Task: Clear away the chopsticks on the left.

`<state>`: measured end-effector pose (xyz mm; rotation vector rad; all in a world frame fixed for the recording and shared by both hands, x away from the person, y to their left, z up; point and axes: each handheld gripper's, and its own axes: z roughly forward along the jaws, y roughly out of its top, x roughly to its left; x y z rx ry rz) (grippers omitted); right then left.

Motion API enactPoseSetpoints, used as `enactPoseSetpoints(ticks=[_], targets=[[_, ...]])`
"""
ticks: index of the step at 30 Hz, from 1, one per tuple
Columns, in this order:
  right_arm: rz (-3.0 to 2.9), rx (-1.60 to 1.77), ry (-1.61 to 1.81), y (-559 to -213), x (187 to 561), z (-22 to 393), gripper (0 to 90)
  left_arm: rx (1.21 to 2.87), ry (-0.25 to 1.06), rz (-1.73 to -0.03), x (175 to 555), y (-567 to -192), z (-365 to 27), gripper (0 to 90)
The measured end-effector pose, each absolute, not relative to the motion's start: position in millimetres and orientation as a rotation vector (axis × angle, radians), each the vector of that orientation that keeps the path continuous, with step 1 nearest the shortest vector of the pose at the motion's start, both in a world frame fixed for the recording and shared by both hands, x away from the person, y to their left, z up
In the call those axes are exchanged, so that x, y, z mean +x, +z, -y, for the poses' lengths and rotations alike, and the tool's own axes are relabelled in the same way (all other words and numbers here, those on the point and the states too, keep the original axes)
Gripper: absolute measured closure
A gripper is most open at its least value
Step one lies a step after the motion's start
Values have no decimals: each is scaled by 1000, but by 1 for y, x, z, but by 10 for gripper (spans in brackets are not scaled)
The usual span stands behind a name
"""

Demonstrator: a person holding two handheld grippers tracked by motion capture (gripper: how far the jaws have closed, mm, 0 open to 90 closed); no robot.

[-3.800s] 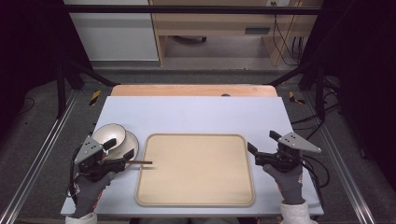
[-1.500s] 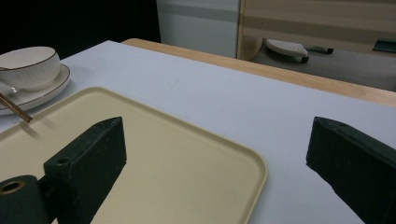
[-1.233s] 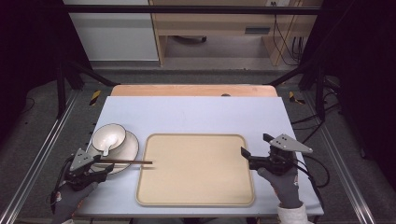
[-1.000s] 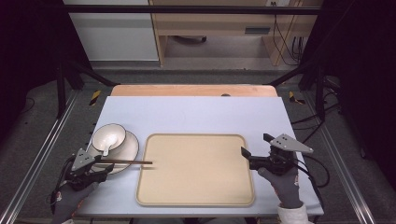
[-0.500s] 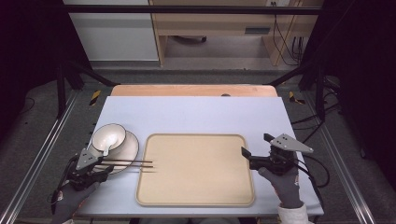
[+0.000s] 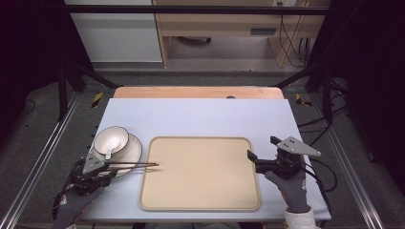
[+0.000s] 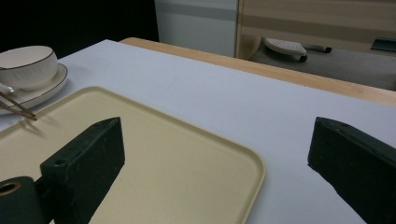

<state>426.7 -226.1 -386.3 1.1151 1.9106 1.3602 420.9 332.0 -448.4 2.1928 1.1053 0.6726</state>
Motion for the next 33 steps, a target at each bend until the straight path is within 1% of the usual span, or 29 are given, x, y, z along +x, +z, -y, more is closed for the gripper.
enactPoseSetpoints(ticks=[2, 10, 15, 25, 26, 27, 28, 31, 33], targets=[[-1912, 1116, 1357, -386, 427, 226, 39, 2193, 687, -1118, 421, -448, -332, 641], [-1912, 1114, 1351, -387, 427, 226, 37, 2175, 707, -1169, 423, -447, -329, 711], [-1917, 1114, 1350, -387, 427, 225, 36, 2164, 690, -1172, 422, -446, -323, 803], [-1927, 1111, 1339, -388, 428, 224, 32, 2140, 650, -1193, 423, -446, -321, 840], [-1928, 1110, 1338, -388, 428, 224, 32, 2140, 650, -1193, 423, -446, -321, 838], [-1930, 1106, 1335, -388, 428, 225, 32, 2131, 623, -1182, 424, -446, -321, 814], [-1928, 1109, 1335, -388, 428, 224, 32, 2131, 623, -1182, 424, -446, -321, 768], [-1926, 1107, 1337, -388, 428, 224, 31, 2139, 602, -1196, 428, -448, -317, 762], [-1924, 1106, 1337, -388, 428, 225, 32, 2137, 589, -1210, 431, -448, -317, 781]])
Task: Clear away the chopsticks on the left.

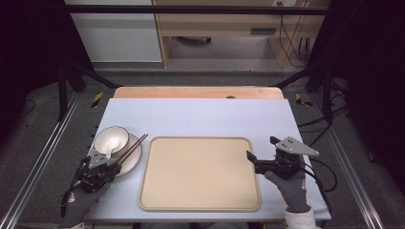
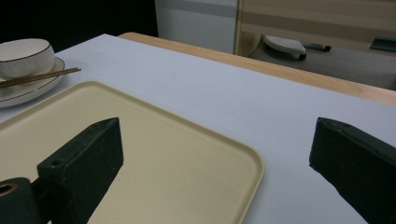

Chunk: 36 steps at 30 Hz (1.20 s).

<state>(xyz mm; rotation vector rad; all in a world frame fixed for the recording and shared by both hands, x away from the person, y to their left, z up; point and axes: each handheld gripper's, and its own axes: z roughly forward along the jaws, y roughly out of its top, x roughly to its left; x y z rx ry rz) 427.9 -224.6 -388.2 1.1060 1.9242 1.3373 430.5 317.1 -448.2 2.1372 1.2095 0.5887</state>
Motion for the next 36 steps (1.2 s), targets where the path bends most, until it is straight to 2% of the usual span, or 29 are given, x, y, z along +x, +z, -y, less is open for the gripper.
enactPoseSetpoints(ticks=[5, 15, 26, 36], targets=[[-1928, 1104, 1334, -388, 428, 224, 31, 2121, 563, -1234, 433, -449, -317, 838], [-1925, 1106, 1333, -388, 428, 225, 27, 2115, 542, -1231, 431, -446, -313, 843], [-1923, 1105, 1324, -388, 428, 225, 24, 2039, 600, -1232, 421, -431, -304, 843], [-1908, 1103, 1319, -386, 426, 228, 18, 1963, 627, -1258, 411, -425, -276, 843]])
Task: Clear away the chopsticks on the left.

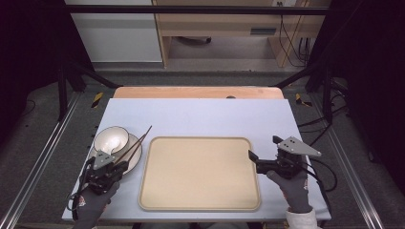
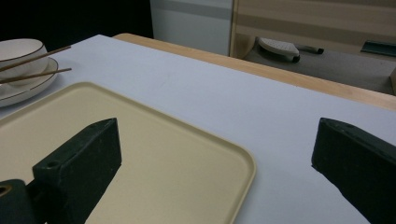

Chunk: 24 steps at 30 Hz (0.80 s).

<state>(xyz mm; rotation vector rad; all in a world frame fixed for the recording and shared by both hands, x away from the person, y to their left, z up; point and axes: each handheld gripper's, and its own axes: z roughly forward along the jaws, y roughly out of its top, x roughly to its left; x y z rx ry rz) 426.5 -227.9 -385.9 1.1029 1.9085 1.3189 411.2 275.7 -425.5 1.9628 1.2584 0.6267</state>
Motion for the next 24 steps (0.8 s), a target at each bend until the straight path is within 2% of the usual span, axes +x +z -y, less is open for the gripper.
enactPoseSetpoints(ticks=[24], targets=[[-1910, 1108, 1286, -389, 427, 227, 18, 1737, 712, -1405, 394, -418, -223, 844]])
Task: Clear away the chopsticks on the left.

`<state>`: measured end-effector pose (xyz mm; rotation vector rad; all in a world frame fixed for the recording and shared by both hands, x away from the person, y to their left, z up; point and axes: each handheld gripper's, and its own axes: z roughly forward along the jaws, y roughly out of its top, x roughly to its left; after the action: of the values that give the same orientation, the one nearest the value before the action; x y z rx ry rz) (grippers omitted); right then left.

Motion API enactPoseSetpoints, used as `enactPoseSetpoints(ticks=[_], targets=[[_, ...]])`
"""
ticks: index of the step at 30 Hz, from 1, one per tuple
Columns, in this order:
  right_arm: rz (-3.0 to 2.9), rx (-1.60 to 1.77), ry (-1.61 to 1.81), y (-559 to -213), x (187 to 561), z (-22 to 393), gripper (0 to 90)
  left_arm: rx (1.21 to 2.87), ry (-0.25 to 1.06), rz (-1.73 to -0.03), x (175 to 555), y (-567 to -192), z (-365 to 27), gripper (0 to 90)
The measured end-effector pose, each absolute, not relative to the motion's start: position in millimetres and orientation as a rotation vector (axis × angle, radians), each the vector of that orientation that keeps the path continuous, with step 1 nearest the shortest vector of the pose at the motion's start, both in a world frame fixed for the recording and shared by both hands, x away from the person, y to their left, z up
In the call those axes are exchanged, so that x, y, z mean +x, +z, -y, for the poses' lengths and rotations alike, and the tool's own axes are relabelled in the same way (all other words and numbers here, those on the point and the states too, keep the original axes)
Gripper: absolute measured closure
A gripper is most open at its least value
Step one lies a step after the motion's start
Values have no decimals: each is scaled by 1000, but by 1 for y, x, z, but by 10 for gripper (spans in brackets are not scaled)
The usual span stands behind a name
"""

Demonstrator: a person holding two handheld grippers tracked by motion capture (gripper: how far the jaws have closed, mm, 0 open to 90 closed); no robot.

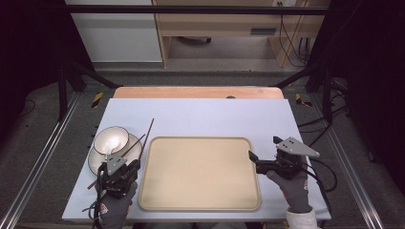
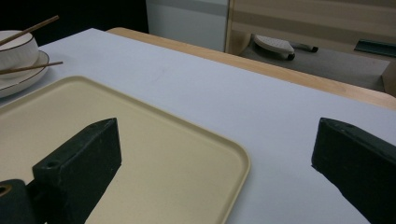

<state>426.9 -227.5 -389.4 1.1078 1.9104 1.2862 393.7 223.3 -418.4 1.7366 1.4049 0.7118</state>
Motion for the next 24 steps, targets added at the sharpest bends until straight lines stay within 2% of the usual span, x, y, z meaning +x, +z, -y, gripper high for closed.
enactPoseSetpoints(ticks=[9, 16, 24], targets=[[-1902, 1100, 1297, -388, 426, 228, 18, 1669, 722, -1425, 387, -419, -207, 844], [-1906, 1095, 1284, -389, 426, 227, 19, 1625, 713, -1464, 384, -439, -197, 843], [-1907, 1097, 1272, -390, 426, 226, 19, 1651, 726, -1500, 384, -461, -189, 843]])
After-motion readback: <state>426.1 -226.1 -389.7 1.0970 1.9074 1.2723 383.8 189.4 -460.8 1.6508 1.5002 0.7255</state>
